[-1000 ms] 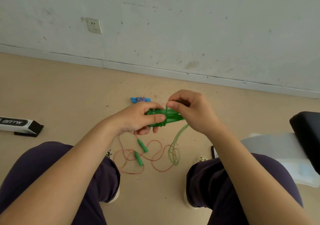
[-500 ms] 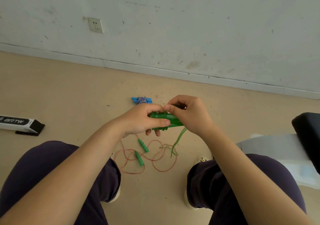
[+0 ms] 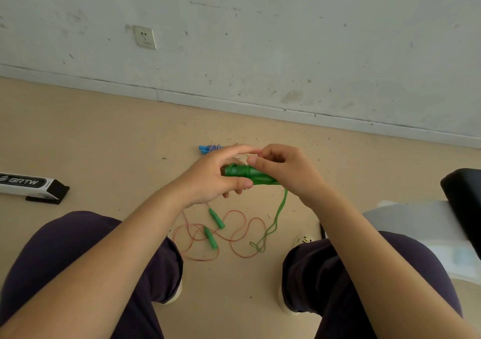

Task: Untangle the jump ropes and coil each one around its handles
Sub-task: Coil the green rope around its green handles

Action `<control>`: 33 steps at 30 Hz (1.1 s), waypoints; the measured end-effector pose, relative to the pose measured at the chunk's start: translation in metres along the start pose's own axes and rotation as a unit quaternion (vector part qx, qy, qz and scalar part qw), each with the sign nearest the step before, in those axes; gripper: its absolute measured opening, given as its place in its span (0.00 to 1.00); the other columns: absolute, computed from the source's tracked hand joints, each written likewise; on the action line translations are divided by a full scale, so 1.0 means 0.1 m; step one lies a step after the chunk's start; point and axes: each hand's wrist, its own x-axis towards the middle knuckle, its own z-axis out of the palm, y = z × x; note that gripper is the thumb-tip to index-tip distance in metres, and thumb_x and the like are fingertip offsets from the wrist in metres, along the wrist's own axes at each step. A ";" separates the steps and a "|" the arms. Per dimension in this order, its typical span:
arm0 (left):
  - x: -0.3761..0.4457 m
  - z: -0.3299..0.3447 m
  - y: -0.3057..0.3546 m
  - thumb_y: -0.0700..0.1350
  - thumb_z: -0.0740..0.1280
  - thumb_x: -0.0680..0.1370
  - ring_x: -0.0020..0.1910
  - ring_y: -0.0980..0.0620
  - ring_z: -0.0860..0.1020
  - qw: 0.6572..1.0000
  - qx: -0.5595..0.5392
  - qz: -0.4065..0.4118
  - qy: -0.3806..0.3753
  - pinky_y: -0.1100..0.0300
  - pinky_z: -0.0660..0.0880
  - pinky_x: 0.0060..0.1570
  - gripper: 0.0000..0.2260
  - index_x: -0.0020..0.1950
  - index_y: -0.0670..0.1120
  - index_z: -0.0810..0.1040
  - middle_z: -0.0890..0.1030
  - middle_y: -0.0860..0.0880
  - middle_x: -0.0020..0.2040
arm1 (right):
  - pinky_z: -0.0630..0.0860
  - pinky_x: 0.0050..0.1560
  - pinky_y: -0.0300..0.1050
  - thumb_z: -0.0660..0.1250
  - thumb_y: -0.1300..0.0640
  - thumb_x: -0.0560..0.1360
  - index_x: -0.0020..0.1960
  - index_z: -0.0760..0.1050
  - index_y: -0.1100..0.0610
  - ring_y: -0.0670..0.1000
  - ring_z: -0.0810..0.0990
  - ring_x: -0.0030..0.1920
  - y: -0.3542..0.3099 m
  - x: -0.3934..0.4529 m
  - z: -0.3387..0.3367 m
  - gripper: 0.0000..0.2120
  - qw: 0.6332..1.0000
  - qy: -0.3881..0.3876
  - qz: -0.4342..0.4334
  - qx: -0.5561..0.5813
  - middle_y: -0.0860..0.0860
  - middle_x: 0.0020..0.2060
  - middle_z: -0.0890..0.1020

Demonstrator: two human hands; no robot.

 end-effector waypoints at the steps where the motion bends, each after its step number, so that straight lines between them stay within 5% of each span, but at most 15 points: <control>1: 0.01 0.00 0.00 0.38 0.73 0.75 0.41 0.52 0.83 1.000 -0.008 0.006 0.009 0.59 0.76 0.36 0.24 0.67 0.59 0.76 0.84 0.49 0.49 | 0.70 0.34 0.40 0.72 0.46 0.73 0.44 0.80 0.59 0.46 0.73 0.32 0.00 -0.01 -0.01 0.15 1.000 -0.011 0.005 0.019 0.50 0.32 0.77; 8: 0.04 -0.02 0.05 0.37 0.70 0.77 0.42 0.48 0.85 0.980 -0.152 -0.001 0.126 0.58 0.79 0.35 0.14 0.58 0.52 0.79 0.85 0.48 0.49 | 0.71 0.33 0.40 0.72 0.56 0.74 0.59 0.74 0.63 0.49 0.75 0.33 -0.01 -0.02 0.03 0.17 0.983 -0.065 0.012 0.173 0.52 0.36 0.80; 11: 0.06 -0.07 0.08 0.36 0.67 0.79 0.40 0.50 0.85 0.960 -0.214 -0.010 0.179 0.59 0.80 0.33 0.11 0.60 0.47 0.77 0.84 0.46 0.51 | 0.68 0.30 0.38 0.68 0.60 0.78 0.54 0.76 0.60 0.47 0.71 0.28 0.03 -0.02 0.11 0.06 0.990 -0.055 0.015 0.125 0.52 0.32 0.78; 16: 0.04 -0.07 0.05 0.37 0.67 0.80 0.41 0.50 0.85 0.959 -0.214 -0.018 0.187 0.58 0.81 0.34 0.10 0.60 0.46 0.76 0.83 0.46 0.54 | 0.68 0.32 0.38 0.63 0.56 0.81 0.46 0.78 0.50 0.44 0.70 0.27 0.02 -0.02 0.16 0.08 0.999 -0.046 -0.010 0.025 0.46 0.26 0.76; 24: 0.07 -0.10 -0.01 0.37 0.69 0.79 0.40 0.49 0.85 0.955 -0.185 -0.017 0.232 0.57 0.79 0.34 0.12 0.59 0.50 0.74 0.84 0.46 0.52 | 0.66 0.30 0.35 0.65 0.54 0.80 0.39 0.74 0.55 0.41 0.67 0.24 -0.07 -0.05 0.17 0.11 0.994 -0.051 -0.076 -0.058 0.45 0.24 0.74; 29: 0.10 -0.02 -0.08 0.37 0.69 0.79 0.33 0.54 0.83 0.965 -0.077 -0.006 0.249 0.59 0.77 0.28 0.12 0.56 0.53 0.77 0.82 0.45 0.55 | 0.62 0.29 0.33 0.68 0.56 0.78 0.36 0.73 0.57 0.44 0.64 0.25 -0.11 -0.11 0.19 0.13 0.988 -0.035 -0.124 -0.091 0.43 0.23 0.67; 33: 0.14 0.00 -0.09 0.36 0.69 0.78 0.32 0.54 0.83 0.977 -0.048 -0.038 0.206 0.61 0.77 0.28 0.13 0.62 0.46 0.77 0.81 0.45 0.57 | 0.63 0.31 0.33 0.68 0.60 0.77 0.37 0.75 0.58 0.43 0.66 0.26 -0.09 -0.11 0.11 0.09 0.986 -0.026 -0.138 -0.088 0.42 0.25 0.69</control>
